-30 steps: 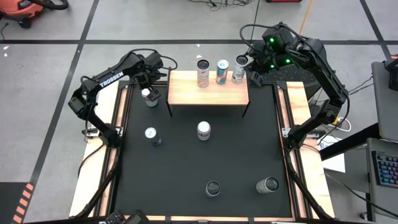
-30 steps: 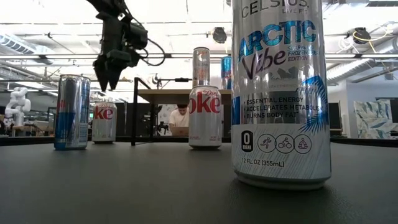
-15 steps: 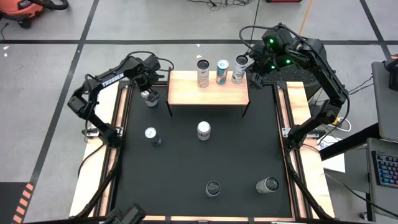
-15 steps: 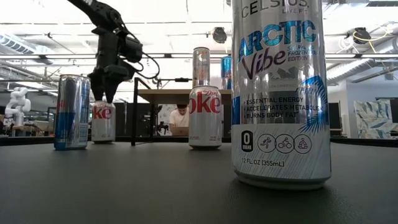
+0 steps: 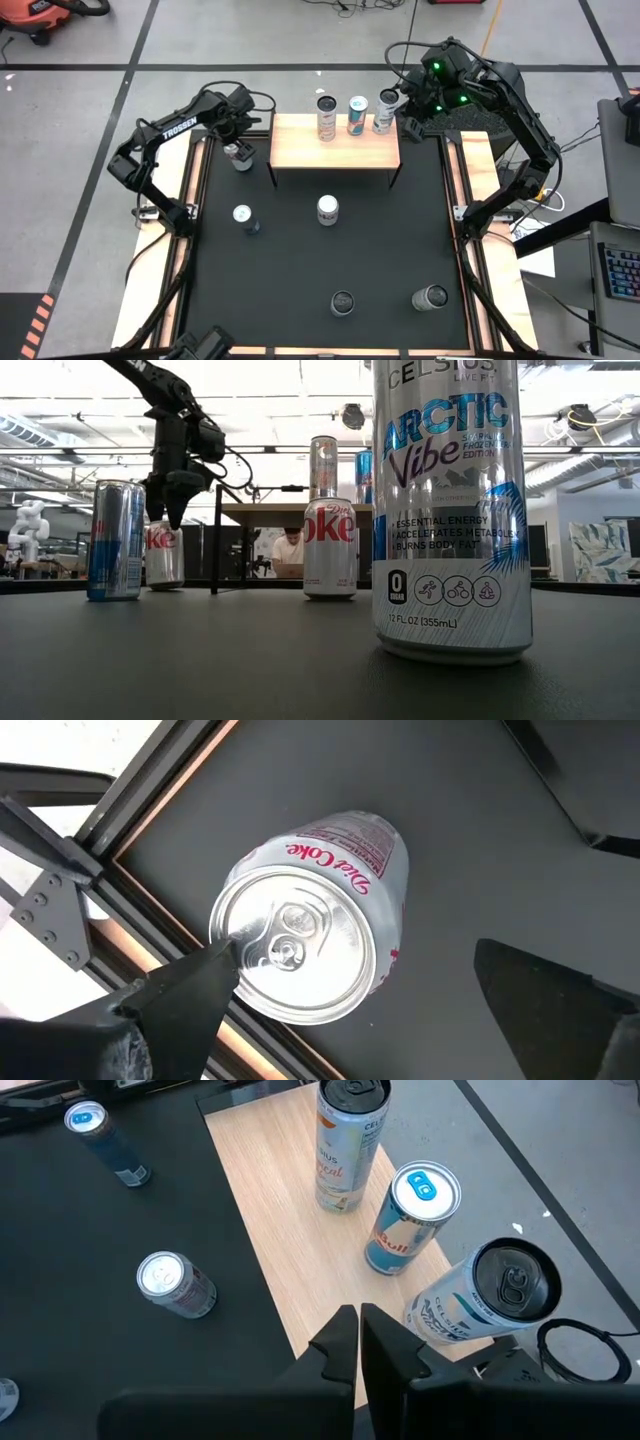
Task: Place canned beverage on shelf
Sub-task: Put the top red and silver soda can on the shelf
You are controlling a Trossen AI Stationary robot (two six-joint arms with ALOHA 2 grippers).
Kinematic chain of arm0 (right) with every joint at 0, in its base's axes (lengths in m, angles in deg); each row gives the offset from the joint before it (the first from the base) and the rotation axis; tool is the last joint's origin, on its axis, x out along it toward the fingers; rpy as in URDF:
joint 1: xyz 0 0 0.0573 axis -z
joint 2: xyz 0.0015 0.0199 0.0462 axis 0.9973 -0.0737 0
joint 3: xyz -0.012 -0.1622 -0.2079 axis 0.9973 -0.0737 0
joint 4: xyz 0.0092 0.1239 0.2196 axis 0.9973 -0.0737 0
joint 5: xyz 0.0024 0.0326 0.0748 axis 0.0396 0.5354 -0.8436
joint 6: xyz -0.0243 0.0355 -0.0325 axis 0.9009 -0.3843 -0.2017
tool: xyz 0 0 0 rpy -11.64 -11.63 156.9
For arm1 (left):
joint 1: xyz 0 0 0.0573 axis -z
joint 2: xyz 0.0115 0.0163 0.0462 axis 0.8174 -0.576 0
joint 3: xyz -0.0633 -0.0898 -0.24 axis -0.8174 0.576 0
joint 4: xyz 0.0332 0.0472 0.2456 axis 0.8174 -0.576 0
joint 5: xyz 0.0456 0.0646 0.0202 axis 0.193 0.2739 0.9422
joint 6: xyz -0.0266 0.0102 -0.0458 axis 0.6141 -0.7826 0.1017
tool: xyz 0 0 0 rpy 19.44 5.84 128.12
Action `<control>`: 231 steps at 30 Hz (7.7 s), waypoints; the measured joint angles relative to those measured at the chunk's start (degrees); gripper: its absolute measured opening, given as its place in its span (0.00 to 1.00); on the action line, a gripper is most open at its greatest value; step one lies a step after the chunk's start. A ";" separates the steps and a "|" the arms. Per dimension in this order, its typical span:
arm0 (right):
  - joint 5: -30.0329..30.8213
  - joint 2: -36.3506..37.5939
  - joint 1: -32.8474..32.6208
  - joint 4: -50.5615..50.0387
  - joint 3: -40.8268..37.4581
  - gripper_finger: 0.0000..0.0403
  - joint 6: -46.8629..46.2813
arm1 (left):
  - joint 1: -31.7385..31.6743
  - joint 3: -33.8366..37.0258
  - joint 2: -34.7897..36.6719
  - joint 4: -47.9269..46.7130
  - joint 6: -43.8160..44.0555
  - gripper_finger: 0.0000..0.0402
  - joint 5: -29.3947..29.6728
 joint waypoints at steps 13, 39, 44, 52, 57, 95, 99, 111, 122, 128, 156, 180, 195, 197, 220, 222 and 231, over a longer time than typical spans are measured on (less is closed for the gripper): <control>0.00 0.00 0.00 0.02 -0.02 0.00 1.03 | 0.99 -0.82 2.81 -0.51 0.26 0.99 -6.63; 0.00 -0.01 0.00 0.04 -0.02 0.00 1.17 | 0.86 -0.98 0.96 1.13 0.04 0.99 -0.55; -0.02 0.00 0.00 0.02 -0.02 0.00 1.08 | 0.86 -0.98 -1.48 1.14 0.04 0.99 -0.41; -0.02 -0.01 0.00 0.02 -0.02 0.00 1.06 | 0.75 -0.98 -3.55 1.04 1.07 0.99 -0.66; -0.02 -0.02 0.00 -0.31 -0.02 0.00 1.06 | 0.75 -0.98 -4.07 1.62 1.14 0.99 -0.78; -0.03 -0.02 0.00 -1.05 -0.02 0.00 1.04 | 0.77 5.84 -4.07 8.81 1.53 0.99 -1.02; -0.04 -0.02 0.00 -1.05 -0.02 0.00 1.08 | 0.77 5.84 -4.07 8.86 1.53 0.99 -1.03; -0.04 -0.02 0.01 -0.85 -0.02 0.00 1.06 | 0.77 5.84 -4.09 9.01 1.40 0.99 -1.03; -0.04 -0.02 0.00 -0.83 -0.02 0.00 1.06 | 0.77 5.84 -4.09 8.27 1.05 0.99 -1.24; -0.02 -0.02 0.00 -0.83 -0.02 0.00 1.21 | 0.77 5.84 -4.09 8.09 1.05 0.99 -1.31; -0.02 -0.02 0.00 -0.81 -0.02 0.00 2.11 | 0.88 5.84 -4.09 7.52 1.02 0.73 -2.08; 0.34 -0.07 0.00 2.12 -10.73 0.00 3.77 | 4.24 -11.41 -3.41 -11.65 4.99 0.74 -3.82; 6.05 -0.02 0.02 5.23 -11.65 0.00 3.66 | 8.00 -32.97 -3.33 -21.45 12.00 0.74 -3.18; 6.05 -0.02 0.04 5.22 -11.65 0.00 3.66 | 8.23 -35.37 -3.30 -21.46 12.14 0.74 -3.29; 6.05 0.00 0.04 6.79 -11.58 0.00 5.11 | 10.94 -44.46 -5.40 -18.00 21.08 0.74 -4.12; 6.05 0.00 0.04 7.35 -11.58 0.00 5.30 | 11.06 -44.46 -6.33 -17.44 21.05 0.74 -4.25; 6.20 0.00 0.04 7.37 -11.58 0.00 5.46 | 11.94 -44.46 -9.70 -10.44 21.09 0.74 -9.17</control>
